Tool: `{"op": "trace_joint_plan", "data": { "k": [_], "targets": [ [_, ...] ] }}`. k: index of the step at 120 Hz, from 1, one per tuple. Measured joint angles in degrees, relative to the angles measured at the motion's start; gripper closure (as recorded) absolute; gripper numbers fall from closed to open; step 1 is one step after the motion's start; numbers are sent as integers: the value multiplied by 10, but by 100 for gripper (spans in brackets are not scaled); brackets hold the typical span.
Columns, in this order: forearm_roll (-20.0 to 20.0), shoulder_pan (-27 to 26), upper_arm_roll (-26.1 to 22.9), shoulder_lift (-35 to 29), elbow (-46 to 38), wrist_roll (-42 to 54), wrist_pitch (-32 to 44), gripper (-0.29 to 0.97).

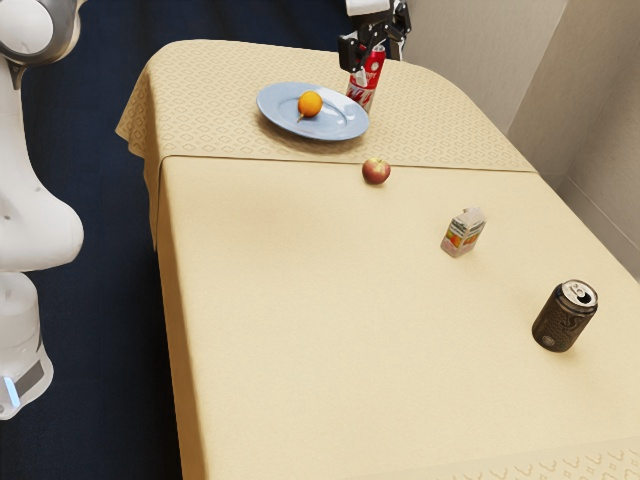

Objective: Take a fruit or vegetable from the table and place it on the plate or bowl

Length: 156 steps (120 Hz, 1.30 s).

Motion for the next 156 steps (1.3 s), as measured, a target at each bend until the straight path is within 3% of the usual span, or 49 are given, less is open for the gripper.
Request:
{"op": "trace_joint_plan", "data": {
  "k": [96,109,112,117,123,128,133,142,149,156],
  "targets": [
    [0,0,0,0,0,3,0,0],
    [-71,3,56,-13,6,2,-1,0],
    [-82,7,43,-9,20,1,-5,0],
    [-78,9,-29,-1,69,1,-20,0],
    [-47,3,-110,14,100,0,-33,0],
    [-23,-15,-125,26,102,-1,-40,0],
    [-5,-91,-60,30,91,-2,-40,0],
    [17,-272,123,29,82,-4,-36,0],
    [27,-351,218,9,79,-5,-29,0],
    [42,-393,275,-15,78,-6,-21,0]
  ]
}}
